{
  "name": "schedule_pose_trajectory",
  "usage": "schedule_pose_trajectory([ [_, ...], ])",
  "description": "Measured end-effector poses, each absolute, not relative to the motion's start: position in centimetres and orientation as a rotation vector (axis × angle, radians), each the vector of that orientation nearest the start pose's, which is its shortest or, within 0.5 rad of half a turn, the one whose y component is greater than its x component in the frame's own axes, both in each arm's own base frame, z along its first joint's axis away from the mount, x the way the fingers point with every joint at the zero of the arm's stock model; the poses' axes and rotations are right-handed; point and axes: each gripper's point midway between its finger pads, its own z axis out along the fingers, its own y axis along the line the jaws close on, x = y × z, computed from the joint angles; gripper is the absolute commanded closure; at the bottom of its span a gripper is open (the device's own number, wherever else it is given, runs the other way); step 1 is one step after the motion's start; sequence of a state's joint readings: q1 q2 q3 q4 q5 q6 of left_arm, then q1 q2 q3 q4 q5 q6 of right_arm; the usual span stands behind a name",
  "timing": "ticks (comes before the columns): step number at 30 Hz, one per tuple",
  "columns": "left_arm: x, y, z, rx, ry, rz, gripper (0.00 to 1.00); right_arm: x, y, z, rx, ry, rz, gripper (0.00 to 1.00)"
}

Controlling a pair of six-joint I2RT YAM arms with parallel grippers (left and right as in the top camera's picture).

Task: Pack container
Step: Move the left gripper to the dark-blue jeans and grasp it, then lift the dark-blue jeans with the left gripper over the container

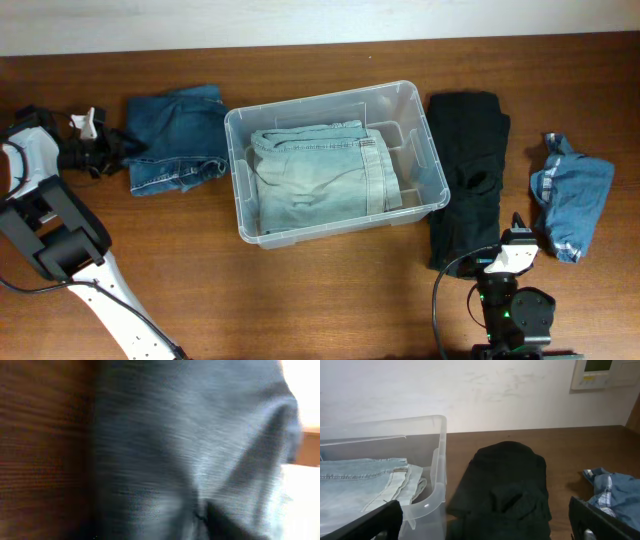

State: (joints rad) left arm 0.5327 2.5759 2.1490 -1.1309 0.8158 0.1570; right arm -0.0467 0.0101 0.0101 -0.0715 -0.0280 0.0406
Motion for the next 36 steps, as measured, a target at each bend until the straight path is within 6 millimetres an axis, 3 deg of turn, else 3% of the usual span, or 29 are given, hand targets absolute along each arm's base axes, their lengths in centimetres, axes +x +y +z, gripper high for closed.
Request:
schedule_pose_trajectory([
  [3, 49.4, 13.5, 2.9, -0.455, 2.573, -1.106, 0.00, 24.6, -0.7, 15.9, 0.050, 1.642, 0.018, 0.02],
  [9, 49.2, 12.9, 3.3, -0.356, 2.534, -1.157, 0.00, 24.6, -0.7, 15.9, 0.050, 1.642, 0.018, 0.02],
  [12, 49.0, 12.6, 3.2, -0.318, 2.519, -1.185, 0.06, 24.6, -0.7, 15.9, 0.051, 1.642, 0.019, 0.02],
  [20, 49.1, 12.2, 1.6, -0.263, 2.494, -1.222, 0.61, 24.6, -0.7, 15.9, 0.051, 1.642, 0.019, 0.02],
  [21, 49.3, 12.1, 1.3, -0.255, 2.488, -1.225, 0.71, 24.6, -0.7, 15.9, 0.050, 1.642, 0.018, 0.02],
  [22, 49.4, 12.0, 1.0, -0.252, 2.486, -1.228, 0.91, 24.6, -0.7, 15.9, 0.050, 1.642, 0.018, 0.02],
  [23, 49.5, 11.8, 0.8, -0.248, 2.489, -1.230, 0.99, 24.6, -0.7, 15.9, 0.050, 1.642, 0.018, 0.02],
  [31, 48.5, 10.5, 1.5, -0.328, 2.517, -1.355, 0.99, 24.6, -0.7, 15.9, 0.051, 1.642, 0.019, 0.02],
  [34, 48.4, 9.9, 2.8, -0.368, 2.525, -1.425, 0.99, 24.6, -0.7, 15.9, 0.051, 1.642, 0.019, 0.02],
  [36, 48.8, 9.6, 4.8, -0.369, 2.519, -1.452, 1.00, 24.6, -0.7, 15.9, 0.050, 1.642, 0.018, 0.02],
])
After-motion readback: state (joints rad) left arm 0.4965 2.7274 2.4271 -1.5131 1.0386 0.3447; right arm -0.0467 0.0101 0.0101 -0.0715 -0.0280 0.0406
